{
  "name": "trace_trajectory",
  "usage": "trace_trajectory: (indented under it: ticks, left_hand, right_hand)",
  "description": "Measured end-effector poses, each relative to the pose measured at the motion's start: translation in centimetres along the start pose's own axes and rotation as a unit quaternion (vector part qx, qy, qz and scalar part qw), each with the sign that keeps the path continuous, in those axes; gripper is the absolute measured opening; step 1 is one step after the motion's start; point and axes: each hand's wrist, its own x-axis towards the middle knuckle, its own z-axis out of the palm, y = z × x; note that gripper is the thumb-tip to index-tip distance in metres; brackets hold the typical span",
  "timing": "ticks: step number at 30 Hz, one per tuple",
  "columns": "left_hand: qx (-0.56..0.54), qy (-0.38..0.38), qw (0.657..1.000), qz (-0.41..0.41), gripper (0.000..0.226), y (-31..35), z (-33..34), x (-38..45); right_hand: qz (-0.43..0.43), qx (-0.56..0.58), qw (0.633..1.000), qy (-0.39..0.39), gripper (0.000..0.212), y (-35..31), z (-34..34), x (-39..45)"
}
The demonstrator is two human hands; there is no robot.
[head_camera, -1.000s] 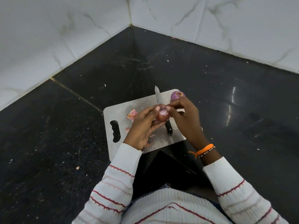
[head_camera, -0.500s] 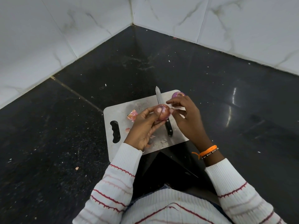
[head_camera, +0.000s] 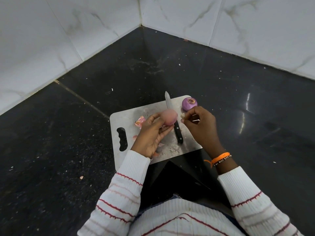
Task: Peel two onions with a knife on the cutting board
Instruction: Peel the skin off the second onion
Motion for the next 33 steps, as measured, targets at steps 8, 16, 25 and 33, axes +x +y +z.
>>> trace_trajectory:
  ticks: [8, 16, 25, 33]
  left_hand:
    - [0.046, -0.007, 0.999, 0.022, 0.039, -0.3, 0.2, -0.3]
    - [0.046, -0.009, 0.999, 0.011, 0.026, -0.3, 0.6, -0.4]
    - [0.060, -0.003, 0.997, 0.041, 0.018, 0.0, 0.3, -0.3]
    - [0.070, -0.003, 0.996, 0.051, 0.032, -0.2, 0.6, -0.8]
  right_hand:
    - [-0.094, 0.061, 0.991, -0.075, 0.022, -1.5, 0.3, -0.4]
    - [-0.033, 0.017, 0.999, 0.018, 0.018, -0.8, 0.5, -0.2]
    - [0.023, 0.006, 1.000, -0.016, 0.020, -0.7, 0.2, -0.1]
    - [0.047, 0.054, 0.997, 0.021, 0.008, -2.3, 0.4, -0.1]
